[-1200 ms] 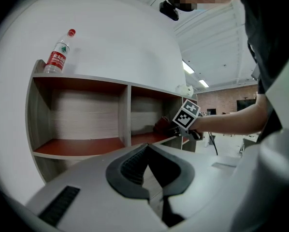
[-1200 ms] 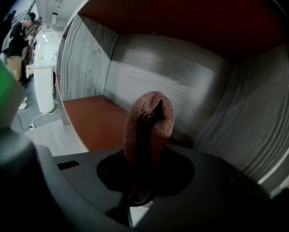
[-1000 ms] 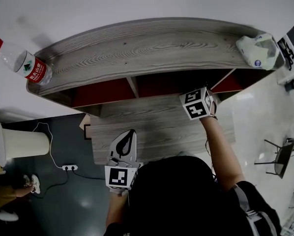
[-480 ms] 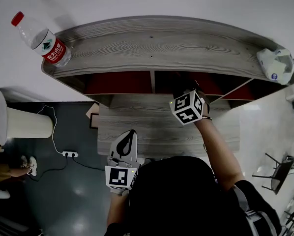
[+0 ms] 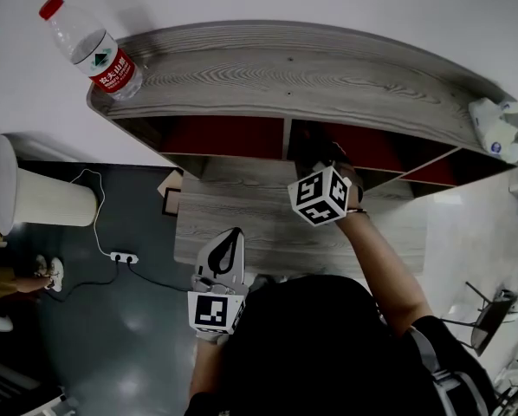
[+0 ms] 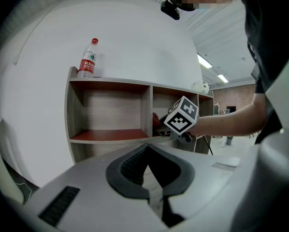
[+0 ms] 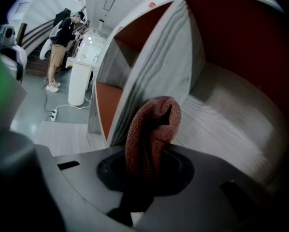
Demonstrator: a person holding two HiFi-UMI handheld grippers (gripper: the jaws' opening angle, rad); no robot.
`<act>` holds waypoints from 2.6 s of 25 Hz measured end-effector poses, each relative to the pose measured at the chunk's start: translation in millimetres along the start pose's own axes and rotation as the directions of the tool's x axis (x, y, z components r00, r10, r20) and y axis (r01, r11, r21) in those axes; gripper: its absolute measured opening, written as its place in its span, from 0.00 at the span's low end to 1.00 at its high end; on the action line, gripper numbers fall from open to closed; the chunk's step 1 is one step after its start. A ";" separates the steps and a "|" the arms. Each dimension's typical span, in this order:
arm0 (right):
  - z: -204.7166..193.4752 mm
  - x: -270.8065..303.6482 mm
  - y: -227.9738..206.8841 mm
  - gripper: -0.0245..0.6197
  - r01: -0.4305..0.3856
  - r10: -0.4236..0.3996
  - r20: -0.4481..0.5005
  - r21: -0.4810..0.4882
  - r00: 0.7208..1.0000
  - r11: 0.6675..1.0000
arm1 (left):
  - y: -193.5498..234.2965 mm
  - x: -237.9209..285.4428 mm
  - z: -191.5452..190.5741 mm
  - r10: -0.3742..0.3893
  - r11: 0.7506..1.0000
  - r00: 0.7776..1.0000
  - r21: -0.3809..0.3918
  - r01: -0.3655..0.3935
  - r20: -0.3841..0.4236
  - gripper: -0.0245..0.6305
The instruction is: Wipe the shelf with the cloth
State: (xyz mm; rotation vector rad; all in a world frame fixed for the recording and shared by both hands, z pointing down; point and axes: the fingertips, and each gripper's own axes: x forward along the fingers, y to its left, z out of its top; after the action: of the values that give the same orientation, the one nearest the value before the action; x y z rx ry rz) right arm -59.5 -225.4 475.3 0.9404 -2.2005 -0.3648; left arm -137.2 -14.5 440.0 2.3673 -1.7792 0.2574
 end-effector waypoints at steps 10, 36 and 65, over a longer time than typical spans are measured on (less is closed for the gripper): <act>37.2 -28.2 -13.2 0.12 0.191 -0.174 0.116 -0.162 0.978 0.968 | 3.7 -2.8 2.9 0.014 1.000 1.000 -0.013 -0.014 0.006 0.04; 35.8 -7.2 -18.4 0.12 0.254 -0.233 0.103 -0.337 0.967 0.907 | 3.6 -1.3 7.0 -0.009 1.000 1.000 -0.022 0.009 0.016 0.04; -116.0 -132.5 -109.7 0.12 0.133 -0.324 0.102 0.769 0.940 0.626 | -72.6 65.9 19.3 -0.299 0.950 0.954 0.085 0.300 -0.018 0.04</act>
State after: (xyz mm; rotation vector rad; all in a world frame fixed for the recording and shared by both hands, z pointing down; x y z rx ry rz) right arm 143.4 -204.7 437.4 1.7166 -2.4791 0.4212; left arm -48.7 -60.6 434.6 2.6506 -1.4032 0.3034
